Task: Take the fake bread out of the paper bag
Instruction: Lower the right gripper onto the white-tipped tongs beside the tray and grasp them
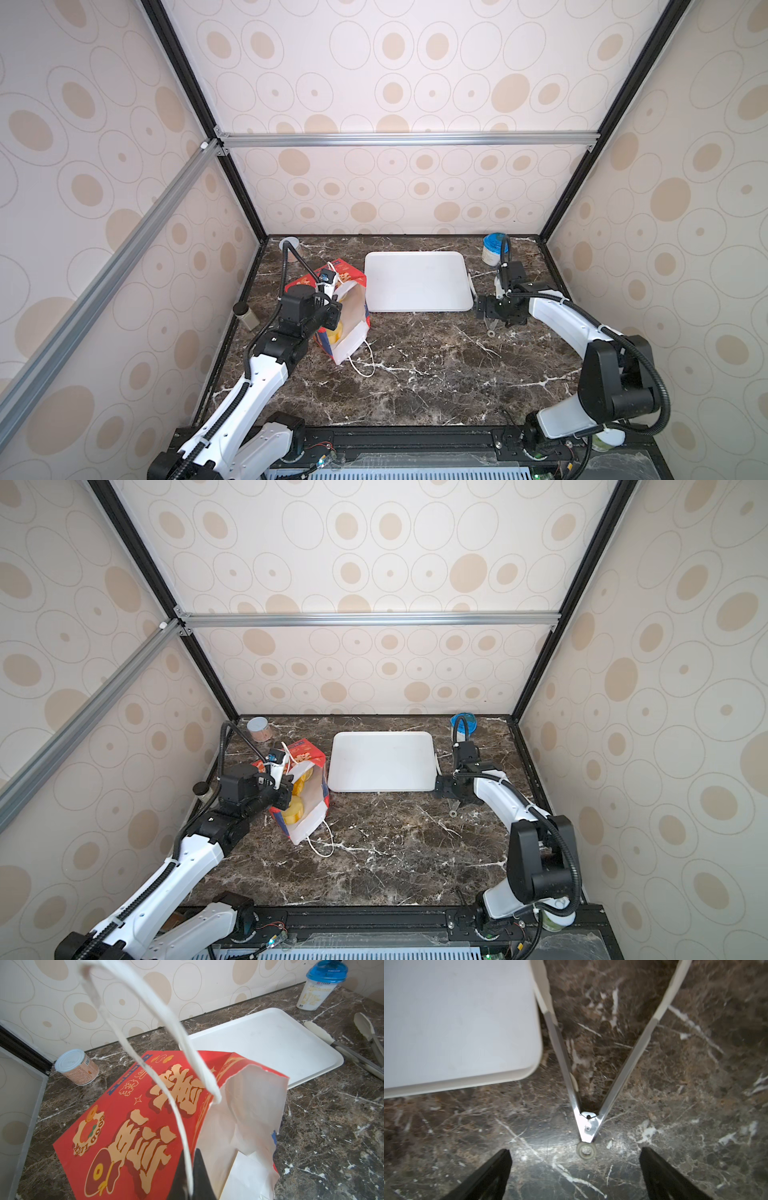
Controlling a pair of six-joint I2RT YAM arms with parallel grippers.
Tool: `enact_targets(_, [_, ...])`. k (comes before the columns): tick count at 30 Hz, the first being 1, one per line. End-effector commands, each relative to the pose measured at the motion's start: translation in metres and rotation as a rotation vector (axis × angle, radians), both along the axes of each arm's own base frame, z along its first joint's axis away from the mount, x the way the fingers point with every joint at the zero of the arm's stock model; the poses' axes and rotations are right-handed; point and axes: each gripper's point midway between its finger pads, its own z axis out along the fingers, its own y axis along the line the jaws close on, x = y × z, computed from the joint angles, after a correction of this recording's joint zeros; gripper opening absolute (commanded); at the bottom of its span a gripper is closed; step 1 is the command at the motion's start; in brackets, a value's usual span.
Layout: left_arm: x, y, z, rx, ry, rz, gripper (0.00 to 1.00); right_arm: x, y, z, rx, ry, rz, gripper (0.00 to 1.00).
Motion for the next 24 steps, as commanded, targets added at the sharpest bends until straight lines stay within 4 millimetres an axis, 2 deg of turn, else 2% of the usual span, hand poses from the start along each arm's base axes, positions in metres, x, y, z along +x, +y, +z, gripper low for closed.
enact_targets(1, [0.002, -0.004, 0.031, -0.047, -0.091, -0.011, 0.00, -0.008, -0.014, -0.015, -0.044, 0.055, -0.052, 1.00])
enact_targets(6, [0.001, -0.003, 0.034, -0.045, -0.100, -0.009, 0.00, 0.000, -0.021, -0.029, -0.081, 0.096, -0.068, 1.00])
enact_targets(19, [0.001, 0.002, 0.041, -0.042, -0.122, 0.020, 0.00, 0.030, -0.025, -0.060, -0.046, 0.145, -0.086, 1.00])
enact_targets(24, [0.004, 0.002, 0.043, -0.041, -0.122, 0.026, 0.00, 0.039, -0.022, -0.069, -0.005, 0.164, -0.086, 0.87])
